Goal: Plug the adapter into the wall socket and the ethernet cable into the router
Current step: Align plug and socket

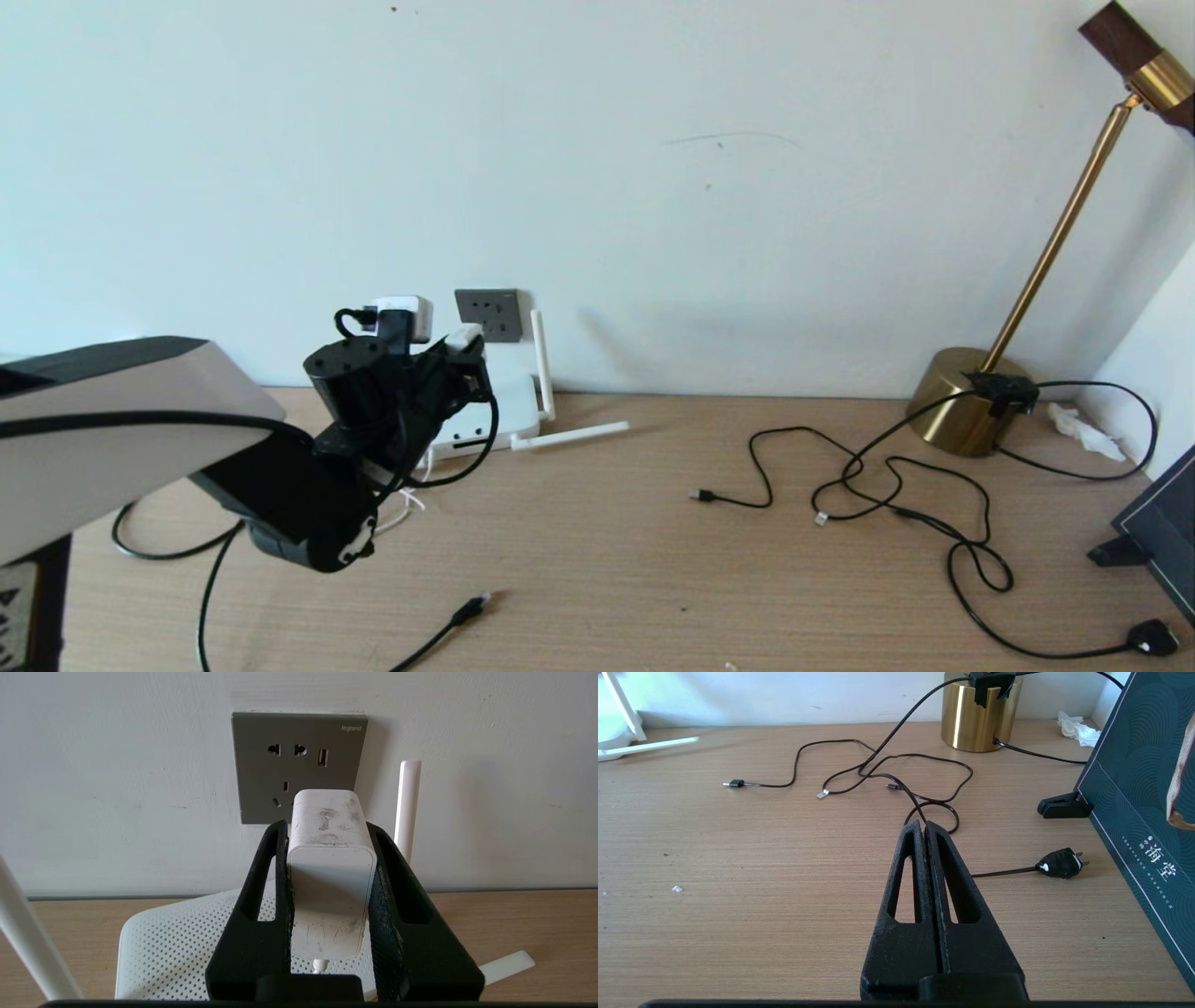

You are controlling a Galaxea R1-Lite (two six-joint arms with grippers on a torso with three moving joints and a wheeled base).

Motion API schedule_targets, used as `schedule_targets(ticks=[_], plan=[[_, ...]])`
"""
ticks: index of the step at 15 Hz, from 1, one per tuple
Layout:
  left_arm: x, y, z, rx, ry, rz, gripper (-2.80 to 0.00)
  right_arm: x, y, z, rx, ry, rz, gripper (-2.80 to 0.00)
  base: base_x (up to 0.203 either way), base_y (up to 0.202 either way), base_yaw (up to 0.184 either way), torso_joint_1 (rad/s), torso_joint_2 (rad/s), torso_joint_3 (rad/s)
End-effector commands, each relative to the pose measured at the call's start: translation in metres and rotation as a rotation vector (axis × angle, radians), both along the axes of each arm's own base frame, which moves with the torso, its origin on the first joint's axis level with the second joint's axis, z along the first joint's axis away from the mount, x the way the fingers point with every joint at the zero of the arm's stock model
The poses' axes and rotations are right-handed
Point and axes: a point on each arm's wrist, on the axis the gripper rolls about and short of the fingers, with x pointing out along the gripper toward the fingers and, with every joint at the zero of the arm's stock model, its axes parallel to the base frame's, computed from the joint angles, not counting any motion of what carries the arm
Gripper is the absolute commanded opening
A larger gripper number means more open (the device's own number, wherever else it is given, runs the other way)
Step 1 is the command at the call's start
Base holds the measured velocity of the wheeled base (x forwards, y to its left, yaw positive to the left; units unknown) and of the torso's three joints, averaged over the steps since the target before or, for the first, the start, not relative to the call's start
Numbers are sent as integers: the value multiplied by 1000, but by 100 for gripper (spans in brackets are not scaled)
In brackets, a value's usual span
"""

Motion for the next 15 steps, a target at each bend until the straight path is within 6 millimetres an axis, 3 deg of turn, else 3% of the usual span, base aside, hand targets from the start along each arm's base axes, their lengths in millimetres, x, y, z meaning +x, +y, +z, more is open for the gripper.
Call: schedule_targets(ticks=[1, 10, 15], plan=[[-4, 5, 2, -4, -13, -1, -280, 0, 0, 0, 0, 1, 0, -280, 0, 0, 0, 0, 0, 0], [-3, 2, -5, 3, 3, -17, -280, 0, 0, 0, 0, 1, 0, -280, 0, 0, 0, 0, 0, 0], [10, -3, -16, 6, 6, -24, -280, 0, 0, 0, 0, 1, 0, -280, 0, 0, 0, 0, 0, 0]])
